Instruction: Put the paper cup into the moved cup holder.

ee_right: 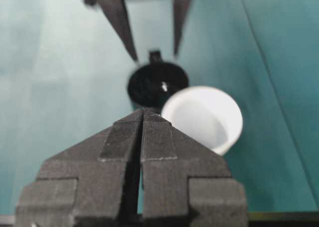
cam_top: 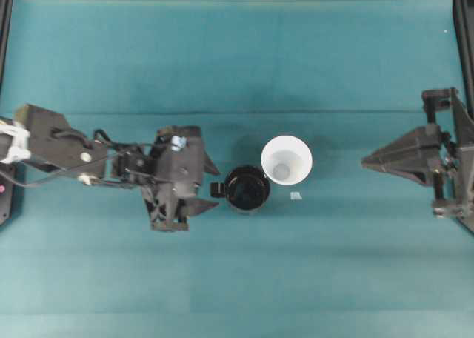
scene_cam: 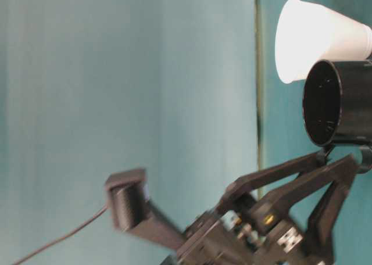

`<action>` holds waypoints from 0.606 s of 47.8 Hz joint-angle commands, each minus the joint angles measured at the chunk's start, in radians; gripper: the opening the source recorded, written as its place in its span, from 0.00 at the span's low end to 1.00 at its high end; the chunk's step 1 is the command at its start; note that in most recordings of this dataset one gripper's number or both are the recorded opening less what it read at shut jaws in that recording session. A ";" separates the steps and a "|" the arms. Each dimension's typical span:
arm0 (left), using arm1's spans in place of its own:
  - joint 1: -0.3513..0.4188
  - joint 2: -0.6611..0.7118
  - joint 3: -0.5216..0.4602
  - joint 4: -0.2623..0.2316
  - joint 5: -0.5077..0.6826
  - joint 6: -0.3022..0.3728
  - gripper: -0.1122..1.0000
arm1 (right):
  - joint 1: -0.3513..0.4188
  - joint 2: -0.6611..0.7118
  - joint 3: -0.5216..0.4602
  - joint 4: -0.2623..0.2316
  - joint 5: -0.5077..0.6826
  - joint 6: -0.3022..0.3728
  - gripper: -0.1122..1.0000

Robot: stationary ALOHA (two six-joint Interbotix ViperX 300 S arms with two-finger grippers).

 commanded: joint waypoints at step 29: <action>0.000 -0.233 0.130 0.003 0.066 -0.002 0.78 | -0.104 0.334 -0.316 0.003 0.417 0.137 0.41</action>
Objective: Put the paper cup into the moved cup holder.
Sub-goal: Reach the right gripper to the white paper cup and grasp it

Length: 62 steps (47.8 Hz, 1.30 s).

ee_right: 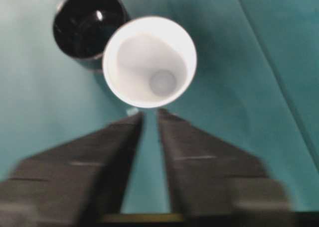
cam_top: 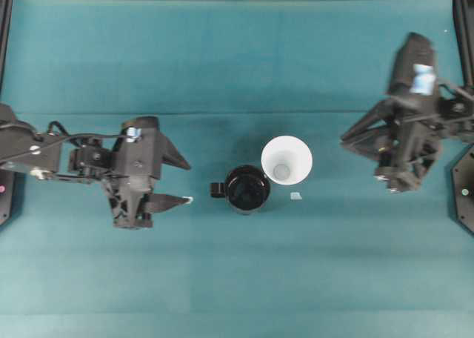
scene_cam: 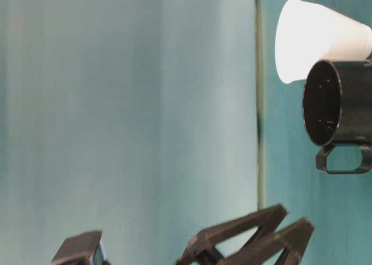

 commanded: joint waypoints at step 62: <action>-0.006 -0.150 0.114 0.003 0.002 -0.057 0.78 | -0.077 0.575 -0.282 0.003 0.120 0.081 0.92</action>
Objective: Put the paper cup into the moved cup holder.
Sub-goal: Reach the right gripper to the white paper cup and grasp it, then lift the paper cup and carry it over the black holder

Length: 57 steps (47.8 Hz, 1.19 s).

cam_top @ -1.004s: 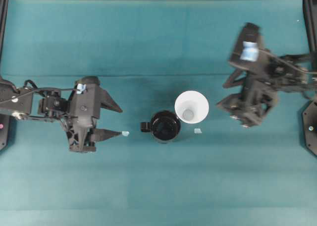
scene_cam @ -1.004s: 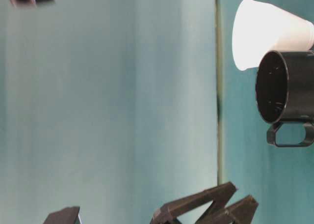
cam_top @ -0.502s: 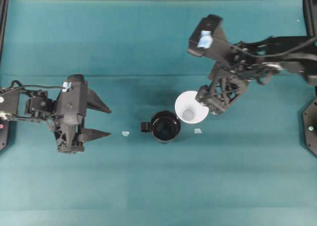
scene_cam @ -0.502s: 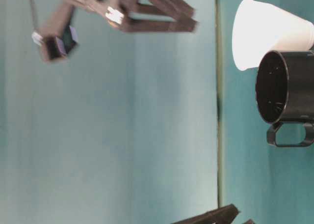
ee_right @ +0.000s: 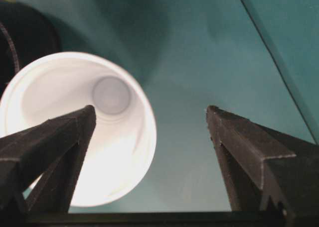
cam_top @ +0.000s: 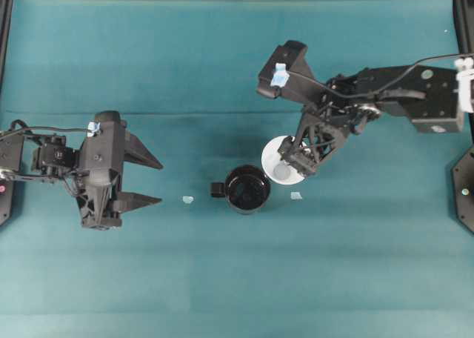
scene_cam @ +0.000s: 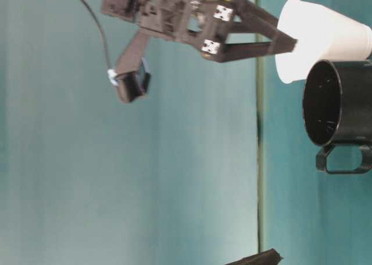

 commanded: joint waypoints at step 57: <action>-0.003 -0.008 -0.009 0.003 -0.005 -0.002 0.78 | -0.037 -0.163 -0.127 0.028 0.307 0.009 0.03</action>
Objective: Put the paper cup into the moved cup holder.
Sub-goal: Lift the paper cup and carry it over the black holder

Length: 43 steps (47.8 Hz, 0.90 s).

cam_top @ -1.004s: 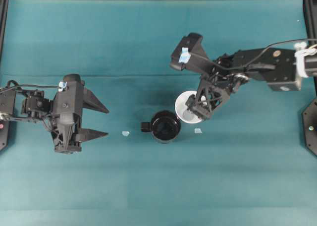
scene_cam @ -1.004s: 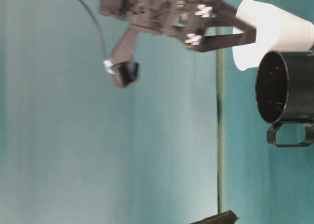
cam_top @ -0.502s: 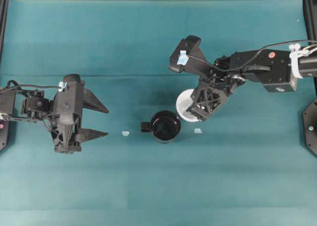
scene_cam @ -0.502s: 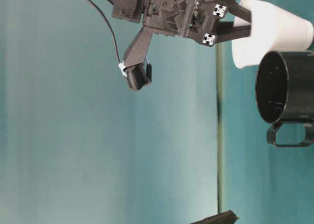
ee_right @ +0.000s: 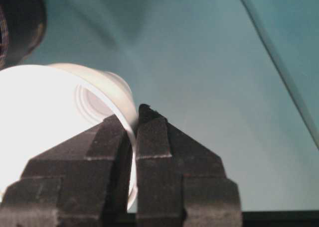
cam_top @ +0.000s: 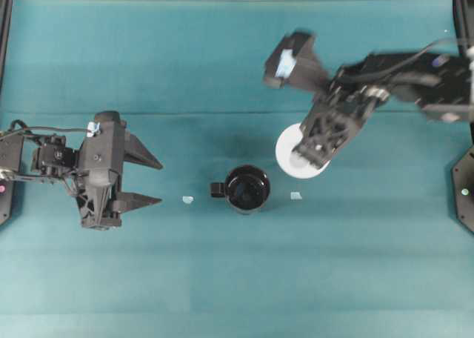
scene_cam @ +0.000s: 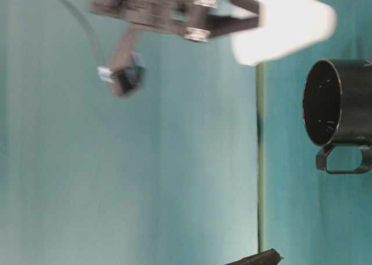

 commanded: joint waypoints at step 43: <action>-0.003 -0.008 -0.012 0.003 -0.003 -0.002 0.78 | 0.100 0.130 -0.244 0.078 -0.037 0.011 0.03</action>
